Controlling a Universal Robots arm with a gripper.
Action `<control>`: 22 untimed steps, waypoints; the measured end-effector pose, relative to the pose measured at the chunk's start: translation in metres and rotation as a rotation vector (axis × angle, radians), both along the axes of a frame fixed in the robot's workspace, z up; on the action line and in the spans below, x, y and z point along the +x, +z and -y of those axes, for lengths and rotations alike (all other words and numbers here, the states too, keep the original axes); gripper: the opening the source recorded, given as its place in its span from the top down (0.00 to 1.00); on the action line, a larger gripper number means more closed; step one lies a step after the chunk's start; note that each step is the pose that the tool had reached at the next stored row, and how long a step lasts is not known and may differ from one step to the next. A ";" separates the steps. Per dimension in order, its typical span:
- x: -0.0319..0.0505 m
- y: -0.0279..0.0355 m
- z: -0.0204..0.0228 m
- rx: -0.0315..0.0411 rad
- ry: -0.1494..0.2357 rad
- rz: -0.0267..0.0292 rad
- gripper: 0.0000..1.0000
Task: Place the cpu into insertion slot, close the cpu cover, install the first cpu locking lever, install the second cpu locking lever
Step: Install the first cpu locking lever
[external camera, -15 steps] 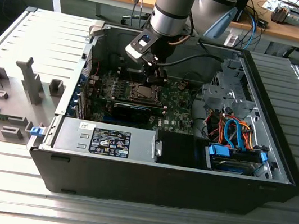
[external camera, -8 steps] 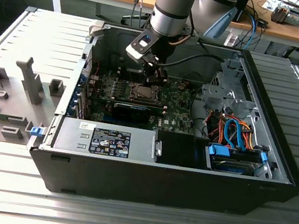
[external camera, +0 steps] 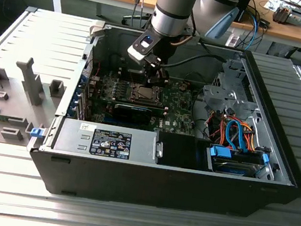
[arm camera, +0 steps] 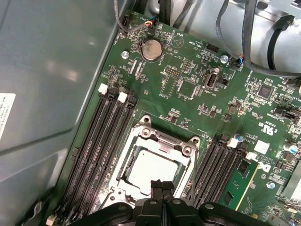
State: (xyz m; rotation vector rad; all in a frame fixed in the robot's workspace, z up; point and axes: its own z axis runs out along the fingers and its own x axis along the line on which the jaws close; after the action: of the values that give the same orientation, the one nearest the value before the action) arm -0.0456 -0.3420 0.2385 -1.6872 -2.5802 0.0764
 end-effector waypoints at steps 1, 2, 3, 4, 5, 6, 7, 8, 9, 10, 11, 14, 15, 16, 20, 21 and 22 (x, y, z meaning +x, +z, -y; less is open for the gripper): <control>0.0000 0.0000 0.0000 0.0000 0.003 0.0000 0.89; 0.0000 0.0000 0.0000 0.0000 0.007 0.0000 0.89; 0.0000 0.0000 0.0000 0.0000 0.010 0.0000 0.89; 0.0000 0.0000 0.0000 0.0001 0.012 0.0000 0.89; 0.0000 0.0000 0.0000 0.0000 0.016 0.0000 0.89; 0.0000 0.0000 0.0000 0.0000 0.018 0.0000 0.89; 0.0000 0.0000 0.0000 0.0000 0.022 -0.0001 0.89; 0.0000 0.0000 0.0000 0.0000 0.023 0.0000 0.89; 0.0000 0.0000 0.0000 0.0000 0.025 0.0000 0.89; 0.0000 0.0000 0.0000 0.0000 0.027 0.0000 0.89; 0.0000 0.0000 0.0000 0.0000 0.029 0.0000 0.89; 0.0000 0.0000 0.0000 0.0000 0.037 0.0000 0.89; 0.0000 0.0000 0.0000 0.0000 0.039 0.0000 0.89; 0.0000 0.0000 0.0000 0.0000 0.041 0.0000 0.89; 0.0000 0.0000 0.0000 0.0000 0.050 0.0000 0.89; 0.0000 0.0000 0.0000 0.0000 0.052 0.0000 0.89; 0.0000 0.0000 0.0000 0.0000 0.055 0.0000 0.89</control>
State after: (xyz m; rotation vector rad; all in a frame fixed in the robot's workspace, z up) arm -0.0456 -0.3420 0.2385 -1.6162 -2.6267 0.0789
